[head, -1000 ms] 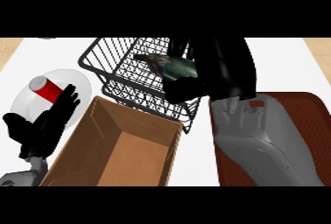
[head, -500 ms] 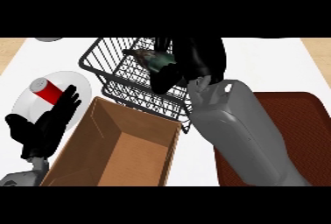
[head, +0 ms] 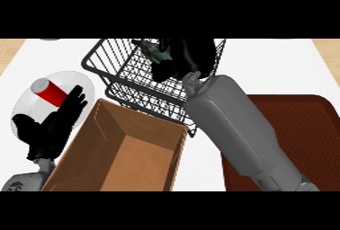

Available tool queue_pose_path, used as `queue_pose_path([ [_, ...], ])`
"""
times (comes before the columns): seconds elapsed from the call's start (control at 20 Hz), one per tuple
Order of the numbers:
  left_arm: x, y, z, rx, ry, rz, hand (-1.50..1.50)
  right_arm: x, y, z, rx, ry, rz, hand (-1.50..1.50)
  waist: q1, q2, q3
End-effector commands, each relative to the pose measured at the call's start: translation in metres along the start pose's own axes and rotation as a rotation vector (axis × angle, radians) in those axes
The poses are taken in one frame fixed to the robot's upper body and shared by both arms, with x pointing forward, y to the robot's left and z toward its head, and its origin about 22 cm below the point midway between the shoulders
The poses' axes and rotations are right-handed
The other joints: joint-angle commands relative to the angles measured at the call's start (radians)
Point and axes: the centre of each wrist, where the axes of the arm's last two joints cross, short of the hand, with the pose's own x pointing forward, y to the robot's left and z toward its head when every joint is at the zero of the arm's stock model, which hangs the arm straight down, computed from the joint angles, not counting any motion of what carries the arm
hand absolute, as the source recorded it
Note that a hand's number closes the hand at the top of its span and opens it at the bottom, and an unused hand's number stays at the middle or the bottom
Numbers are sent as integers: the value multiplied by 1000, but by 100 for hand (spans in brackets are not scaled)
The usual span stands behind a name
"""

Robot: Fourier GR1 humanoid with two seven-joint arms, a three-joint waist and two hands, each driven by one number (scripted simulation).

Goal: Pick the eggplant from the tray and place it in the tiered basket

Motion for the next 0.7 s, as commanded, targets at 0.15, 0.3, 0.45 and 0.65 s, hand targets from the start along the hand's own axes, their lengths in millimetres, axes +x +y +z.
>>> queue_pose_path([
  [0.15,5,-7,10,0,-2,3,0,-8,18,-18,-150,-11,-115,150,9,5,-2],
  [0.3,-2,16,8,-5,5,-19,0,-13,36,-22,-112,-2,-98,-150,16,8,-2],
  [0.45,10,6,4,-24,10,-4,0,-18,42,-28,-113,-15,-56,-150,16,9,-2],
  [0.65,17,4,5,-8,0,5,0,-9,35,-26,-150,3,-179,-150,10,6,-2],
])
